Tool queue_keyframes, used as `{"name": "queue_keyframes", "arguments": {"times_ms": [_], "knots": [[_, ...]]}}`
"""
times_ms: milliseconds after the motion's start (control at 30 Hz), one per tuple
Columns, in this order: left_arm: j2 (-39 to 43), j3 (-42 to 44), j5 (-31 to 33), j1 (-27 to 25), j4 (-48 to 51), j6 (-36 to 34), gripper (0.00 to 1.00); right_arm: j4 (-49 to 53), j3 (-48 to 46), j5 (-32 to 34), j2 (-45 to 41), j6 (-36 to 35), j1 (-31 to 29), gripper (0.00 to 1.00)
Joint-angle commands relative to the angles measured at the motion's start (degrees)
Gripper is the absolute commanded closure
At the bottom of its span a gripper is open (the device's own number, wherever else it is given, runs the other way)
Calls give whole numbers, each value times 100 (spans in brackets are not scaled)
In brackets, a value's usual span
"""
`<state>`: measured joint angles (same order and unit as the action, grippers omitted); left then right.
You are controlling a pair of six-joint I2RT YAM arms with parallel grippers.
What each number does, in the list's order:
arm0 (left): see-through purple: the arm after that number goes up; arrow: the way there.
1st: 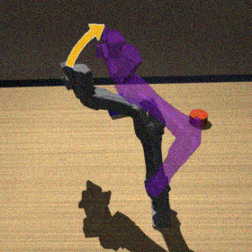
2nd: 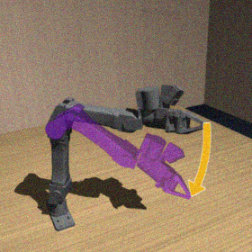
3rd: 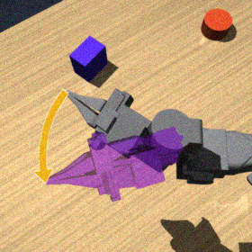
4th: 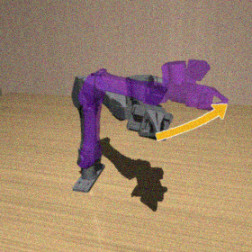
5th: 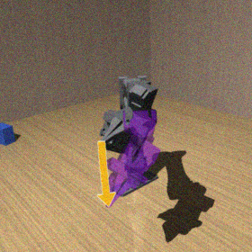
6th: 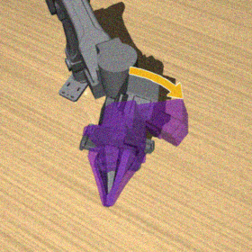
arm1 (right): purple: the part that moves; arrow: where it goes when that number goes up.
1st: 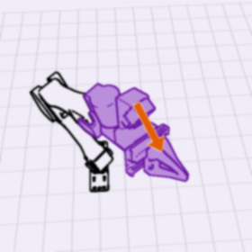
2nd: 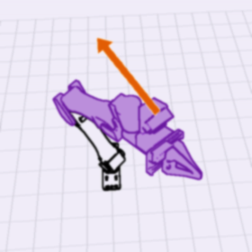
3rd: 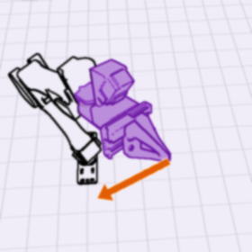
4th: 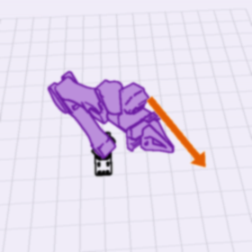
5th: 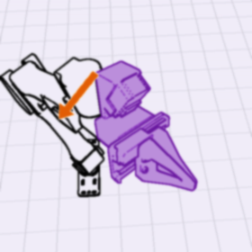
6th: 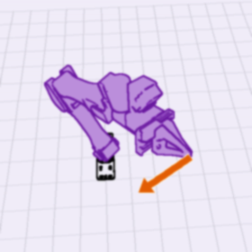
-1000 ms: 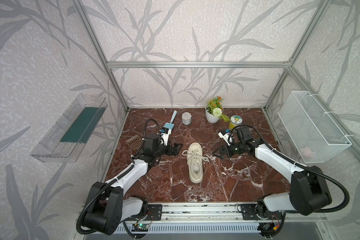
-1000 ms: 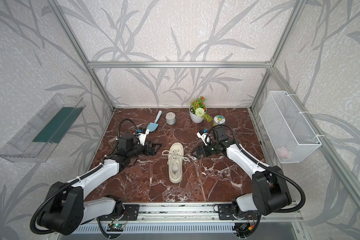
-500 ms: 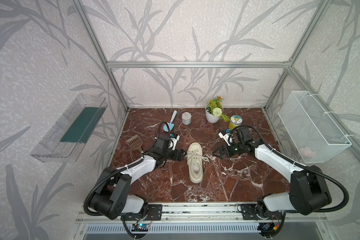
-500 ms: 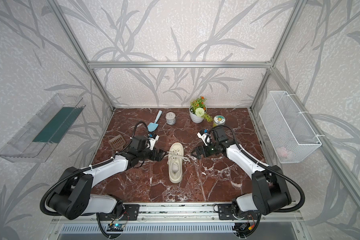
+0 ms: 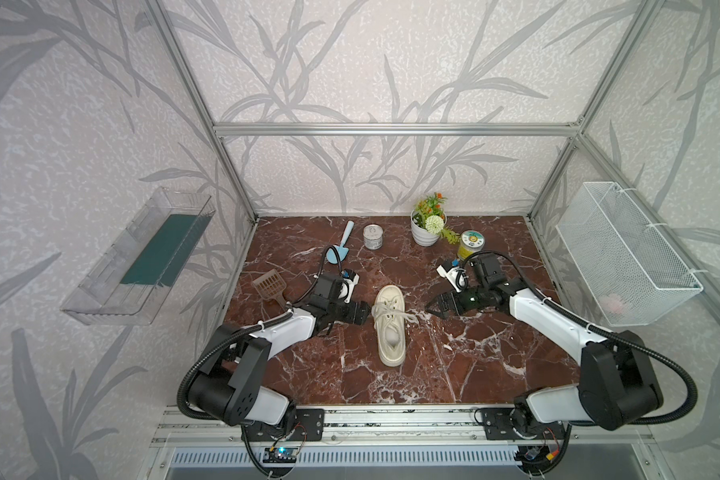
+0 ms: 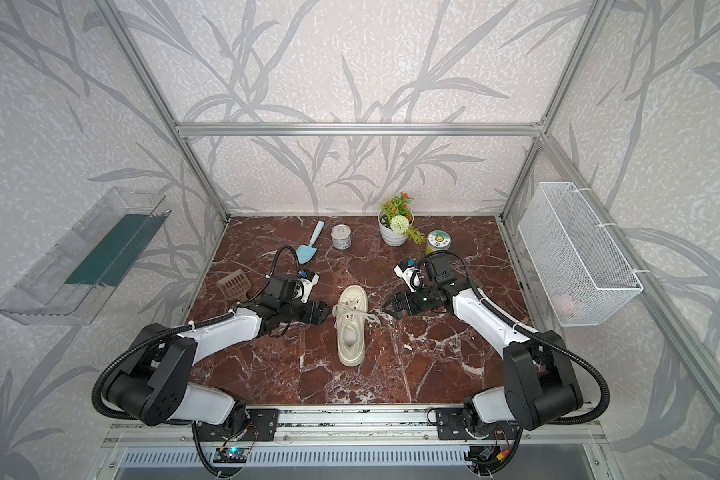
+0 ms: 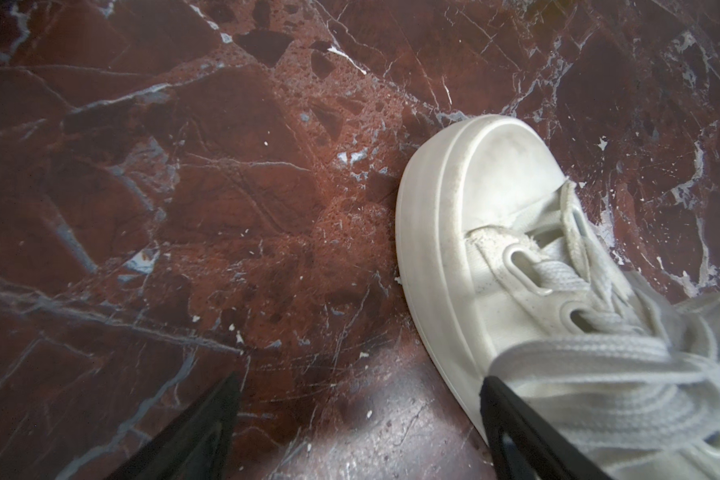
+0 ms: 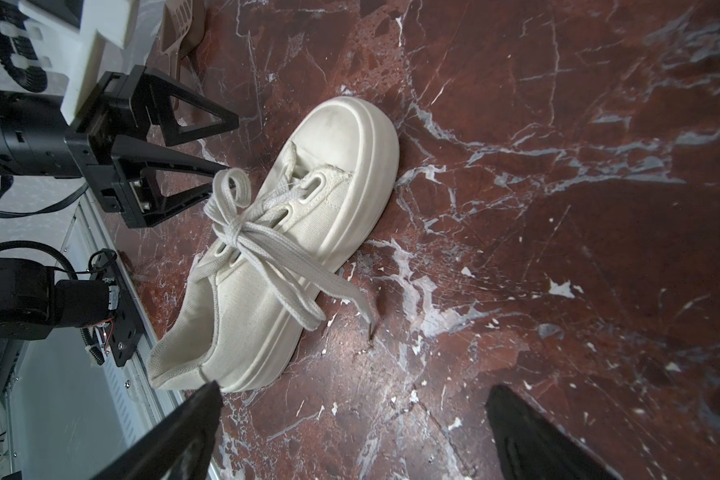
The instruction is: Tie the shoes
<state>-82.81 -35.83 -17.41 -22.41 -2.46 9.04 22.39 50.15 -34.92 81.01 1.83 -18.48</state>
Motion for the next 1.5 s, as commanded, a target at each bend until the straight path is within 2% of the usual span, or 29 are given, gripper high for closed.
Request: {"name": "queue_keyframes", "arguments": {"times_ms": [0,200,300,367,400,433,500,600,700,767,1000,1467], "knots": [[296,76,151,-16,229,-65,8,116,-58,51,-67,-79,-15,1],[1205,-152,238,-17,503,159,9,116,-49,108,-160,-55,-4,1],[1416,-263,3,-31,468,444,13,90,-55,73,-152,-38,-6,1],[1397,-347,-242,-80,416,669,23,81,-45,55,-130,-18,-9,1],[1337,-409,-394,-106,409,802,33,67,-39,46,-117,-12,-7,1],[1256,-460,-543,-156,350,939,49,56,-35,33,-112,1,-11,1],[1073,-512,-810,-279,120,1196,71,24,-23,29,-95,11,-7,1],[769,-538,-980,-538,-334,1549,88,54,25,29,-70,-2,-10,1],[431,-615,-1036,-765,-685,1791,97,94,64,29,-33,-16,-7,1],[230,-699,-995,-889,-736,1847,100,98,57,20,-33,-16,-6,1],[-200,-644,-552,-995,-773,2012,100,111,55,11,-40,-33,-6,1],[-525,-240,-414,-994,-1156,2264,100,169,90,-42,21,-95,-7,1]]}}
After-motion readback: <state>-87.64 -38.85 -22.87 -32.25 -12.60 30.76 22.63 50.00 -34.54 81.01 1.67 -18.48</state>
